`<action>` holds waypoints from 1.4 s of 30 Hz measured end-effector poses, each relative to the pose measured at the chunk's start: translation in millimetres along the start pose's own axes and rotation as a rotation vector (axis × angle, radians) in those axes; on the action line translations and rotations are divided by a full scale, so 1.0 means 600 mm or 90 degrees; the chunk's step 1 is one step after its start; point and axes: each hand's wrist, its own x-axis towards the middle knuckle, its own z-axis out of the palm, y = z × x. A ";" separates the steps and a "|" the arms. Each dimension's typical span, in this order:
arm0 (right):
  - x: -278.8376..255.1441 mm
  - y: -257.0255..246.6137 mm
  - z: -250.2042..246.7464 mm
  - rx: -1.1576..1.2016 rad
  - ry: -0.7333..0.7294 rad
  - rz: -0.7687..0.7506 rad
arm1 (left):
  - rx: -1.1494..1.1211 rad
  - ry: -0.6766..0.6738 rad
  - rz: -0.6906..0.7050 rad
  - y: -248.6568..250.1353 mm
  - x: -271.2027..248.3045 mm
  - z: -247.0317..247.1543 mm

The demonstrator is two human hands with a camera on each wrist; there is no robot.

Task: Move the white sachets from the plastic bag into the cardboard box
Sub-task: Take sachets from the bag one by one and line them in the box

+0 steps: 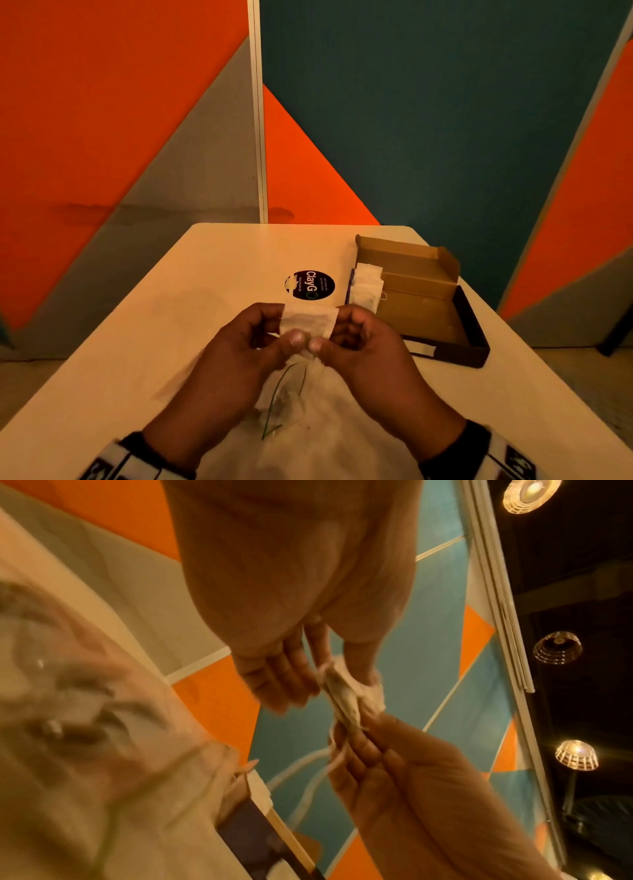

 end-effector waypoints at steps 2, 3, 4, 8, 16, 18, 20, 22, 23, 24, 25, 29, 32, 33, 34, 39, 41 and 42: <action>0.014 -0.004 -0.018 -0.014 0.019 0.003 | 0.182 -0.114 0.011 -0.015 0.006 -0.032; 0.024 -0.007 -0.028 -0.023 0.033 0.007 | 0.287 -0.162 0.023 -0.024 0.011 -0.048; 0.035 -0.010 -0.039 -0.031 0.046 0.012 | 0.381 -0.209 0.039 -0.033 0.016 -0.063; 0.089 -0.023 -0.084 -0.036 0.074 0.028 | 0.563 -0.354 0.044 -0.056 0.039 -0.099; 0.214 0.054 -0.144 -0.159 0.074 0.119 | 0.646 -0.528 -0.038 -0.075 0.071 -0.087; 0.229 0.088 -0.151 -0.220 0.035 0.172 | 0.628 -0.525 -0.050 -0.080 0.078 -0.081; 0.238 0.121 -0.157 -0.263 0.027 0.207 | 0.571 -0.503 -0.069 -0.084 0.083 -0.080; 0.237 0.141 -0.160 -0.294 0.023 0.215 | 0.542 -0.485 -0.075 -0.092 0.085 -0.079; 0.237 0.148 -0.159 -0.294 0.020 0.219 | 0.537 -0.477 -0.075 -0.095 0.084 -0.079; 0.236 0.151 -0.159 -0.289 0.021 0.223 | 0.536 -0.471 -0.068 -0.097 0.085 -0.078; 0.237 0.153 -0.158 -0.283 0.023 0.227 | 0.535 -0.464 -0.064 -0.099 0.083 -0.078; 0.240 0.154 -0.156 -0.307 0.031 0.243 | 0.523 -0.454 -0.063 -0.102 0.084 -0.078; 0.247 0.162 -0.155 -0.352 0.038 0.214 | 0.504 -0.456 -0.046 -0.100 0.086 -0.075; 0.249 0.162 -0.152 -0.376 0.041 0.205 | 0.506 -0.459 -0.040 -0.097 0.085 -0.074; 0.250 0.163 -0.151 -0.396 0.046 0.199 | 0.506 -0.459 -0.034 -0.095 0.085 -0.073; 0.253 0.170 -0.148 -0.390 0.080 0.189 | 0.506 -0.453 -0.025 -0.088 0.081 -0.068; 0.252 0.171 -0.150 -0.396 0.093 0.200 | 0.509 -0.453 -0.027 -0.087 0.082 -0.066; 0.251 0.170 -0.150 -0.400 0.096 0.207 | 0.511 -0.451 -0.029 -0.087 0.083 -0.066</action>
